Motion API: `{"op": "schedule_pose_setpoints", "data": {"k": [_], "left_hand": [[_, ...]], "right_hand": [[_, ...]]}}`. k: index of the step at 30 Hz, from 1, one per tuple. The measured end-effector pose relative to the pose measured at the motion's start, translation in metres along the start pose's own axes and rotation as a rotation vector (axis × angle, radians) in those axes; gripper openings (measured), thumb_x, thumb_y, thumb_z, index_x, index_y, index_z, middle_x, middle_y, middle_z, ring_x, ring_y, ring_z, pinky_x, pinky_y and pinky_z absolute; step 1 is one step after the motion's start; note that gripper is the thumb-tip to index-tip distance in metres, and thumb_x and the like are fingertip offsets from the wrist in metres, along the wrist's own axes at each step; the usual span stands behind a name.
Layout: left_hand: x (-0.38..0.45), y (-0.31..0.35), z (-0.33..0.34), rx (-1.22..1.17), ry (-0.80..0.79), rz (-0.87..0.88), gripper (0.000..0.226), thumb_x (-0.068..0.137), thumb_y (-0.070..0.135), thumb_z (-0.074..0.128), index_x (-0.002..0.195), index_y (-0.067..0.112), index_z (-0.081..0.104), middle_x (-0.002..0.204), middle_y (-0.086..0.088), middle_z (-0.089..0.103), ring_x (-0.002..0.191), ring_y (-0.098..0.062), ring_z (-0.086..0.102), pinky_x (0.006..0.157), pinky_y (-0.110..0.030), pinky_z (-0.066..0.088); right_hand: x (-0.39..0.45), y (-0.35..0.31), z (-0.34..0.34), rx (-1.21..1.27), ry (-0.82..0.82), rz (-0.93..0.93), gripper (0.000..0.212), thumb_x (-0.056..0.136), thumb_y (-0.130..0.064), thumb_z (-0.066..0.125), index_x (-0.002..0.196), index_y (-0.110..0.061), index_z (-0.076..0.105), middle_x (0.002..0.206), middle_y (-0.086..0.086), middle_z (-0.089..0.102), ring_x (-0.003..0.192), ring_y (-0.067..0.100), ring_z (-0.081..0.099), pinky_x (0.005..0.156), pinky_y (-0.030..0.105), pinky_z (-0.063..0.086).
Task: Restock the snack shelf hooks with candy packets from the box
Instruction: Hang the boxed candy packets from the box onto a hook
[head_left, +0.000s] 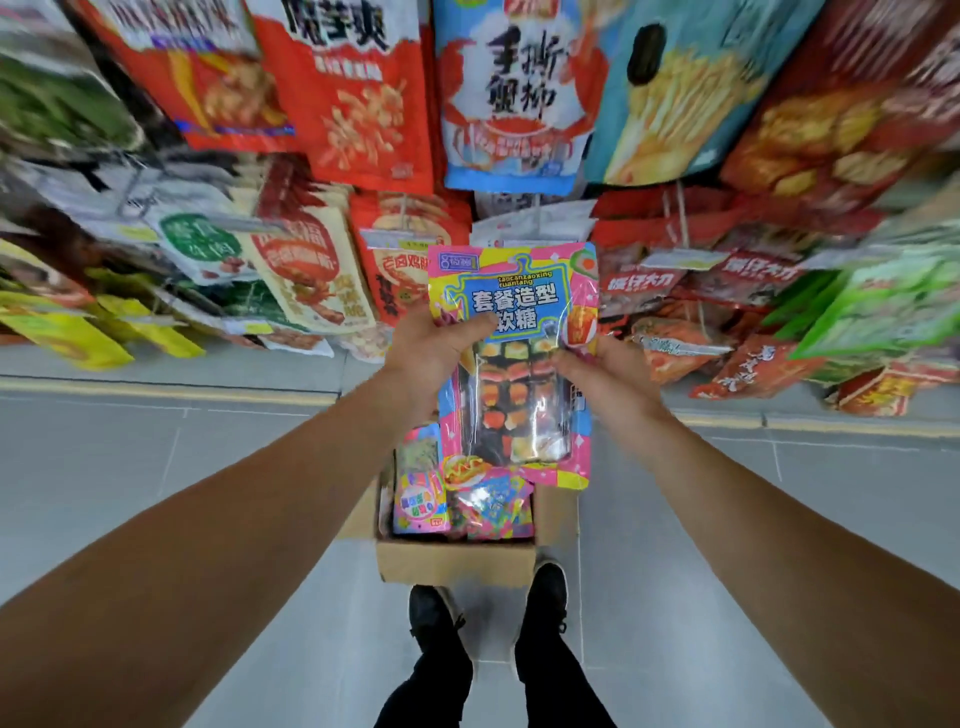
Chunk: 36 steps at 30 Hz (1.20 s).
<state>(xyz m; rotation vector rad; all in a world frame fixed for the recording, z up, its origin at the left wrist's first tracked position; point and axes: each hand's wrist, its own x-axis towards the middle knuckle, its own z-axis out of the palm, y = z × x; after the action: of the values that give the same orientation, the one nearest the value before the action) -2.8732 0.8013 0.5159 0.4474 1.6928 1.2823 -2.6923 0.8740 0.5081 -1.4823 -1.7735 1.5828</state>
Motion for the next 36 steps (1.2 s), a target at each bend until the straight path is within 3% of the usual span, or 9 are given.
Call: {"op": "schedule_pose_setpoints", "data": {"k": [7,10,14,19,22,27,30,33,36], "left_hand": [[-0.050,0.133,-0.018,-0.021,-0.103,0.203,0.025,0.076,0.019,0.080,0.099,0.014,0.073,0.100,-0.003,0.076,0.098,-0.026,0.070,0.098,-0.045,0.050],[-0.073,0.189,-0.026,-0.019,-0.108,0.326,0.014,0.081,0.016,0.077,0.093,0.011,0.071,0.100,-0.004,0.075,0.096,-0.021,0.070,0.090,-0.035,0.051],[-0.106,0.260,-0.032,-0.021,-0.144,0.479,0.006,0.085,0.016,0.074,0.083,0.018,0.069,0.085,0.007,0.073,0.079,-0.007,0.068,0.069,-0.018,0.048],[-0.132,0.323,-0.040,-0.046,-0.161,0.635,0.009,0.083,0.016,0.076,0.091,0.016,0.072,0.093,0.003,0.076,0.091,-0.013,0.071,0.088,-0.029,0.054],[-0.153,0.356,-0.044,-0.053,-0.168,0.709,0.010,0.084,0.015,0.075,0.079,0.018,0.067,0.068,0.013,0.072,0.064,0.001,0.067,0.066,-0.015,0.051],[-0.176,0.398,-0.047,-0.094,-0.195,0.784,0.008,0.082,0.020,0.077,0.085,0.017,0.070,0.082,0.003,0.076,0.086,-0.017,0.072,0.089,-0.040,0.054],[-0.184,0.421,-0.045,-0.047,-0.232,0.845,0.010,0.084,0.024,0.075,0.088,0.015,0.072,0.090,0.003,0.076,0.093,-0.013,0.070,0.094,-0.037,0.050],[-0.190,0.437,-0.039,-0.008,-0.282,0.910,0.006,0.087,0.017,0.070,0.093,0.016,0.072,0.093,0.007,0.076,0.088,-0.004,0.070,0.090,-0.028,0.050],[-0.190,0.452,-0.031,-0.014,-0.293,0.969,0.013,0.088,0.015,0.069,0.100,0.017,0.072,0.097,0.010,0.075,0.093,-0.004,0.069,0.089,-0.025,0.051]], "right_hand": [[-0.043,-0.126,-0.026,0.060,0.112,-0.154,0.016,0.088,-0.030,0.069,0.100,-0.019,0.069,0.097,-0.003,0.073,0.094,0.015,0.066,0.082,0.031,0.050],[-0.065,-0.182,-0.041,0.064,0.139,-0.254,0.009,0.091,-0.026,0.067,0.096,-0.019,0.069,0.092,-0.004,0.071,0.087,0.009,0.062,0.070,0.025,0.043],[-0.087,-0.248,-0.057,0.122,0.196,-0.381,0.008,0.090,-0.025,0.069,0.093,-0.018,0.070,0.094,-0.002,0.072,0.094,0.015,0.064,0.083,0.030,0.046],[-0.115,-0.311,-0.071,0.225,0.196,-0.497,0.007,0.089,-0.021,0.068,0.087,-0.016,0.071,0.093,-0.001,0.073,0.098,0.020,0.066,0.096,0.038,0.046],[-0.126,-0.340,-0.077,0.257,0.232,-0.561,0.011,0.089,-0.027,0.069,0.096,-0.020,0.072,0.104,-0.003,0.072,0.104,0.016,0.064,0.093,0.038,0.046],[-0.148,-0.381,-0.086,0.337,0.253,-0.641,0.003,0.091,-0.024,0.068,0.093,-0.023,0.066,0.092,-0.009,0.065,0.092,0.006,0.060,0.090,0.031,0.039],[-0.148,-0.405,-0.099,0.385,0.300,-0.660,0.034,0.086,-0.030,0.072,0.117,-0.016,0.064,0.111,-0.003,0.066,0.110,0.016,0.060,0.099,0.036,0.042],[-0.149,-0.431,-0.115,0.453,0.312,-0.690,0.050,0.073,-0.041,0.081,0.111,-0.016,0.062,0.112,-0.002,0.067,0.110,0.020,0.060,0.105,0.044,0.043],[-0.133,-0.446,-0.134,0.401,0.314,-0.726,0.098,0.046,-0.068,0.084,0.128,-0.022,0.059,0.129,-0.001,0.063,0.118,0.020,0.059,0.105,0.048,0.044]]}}
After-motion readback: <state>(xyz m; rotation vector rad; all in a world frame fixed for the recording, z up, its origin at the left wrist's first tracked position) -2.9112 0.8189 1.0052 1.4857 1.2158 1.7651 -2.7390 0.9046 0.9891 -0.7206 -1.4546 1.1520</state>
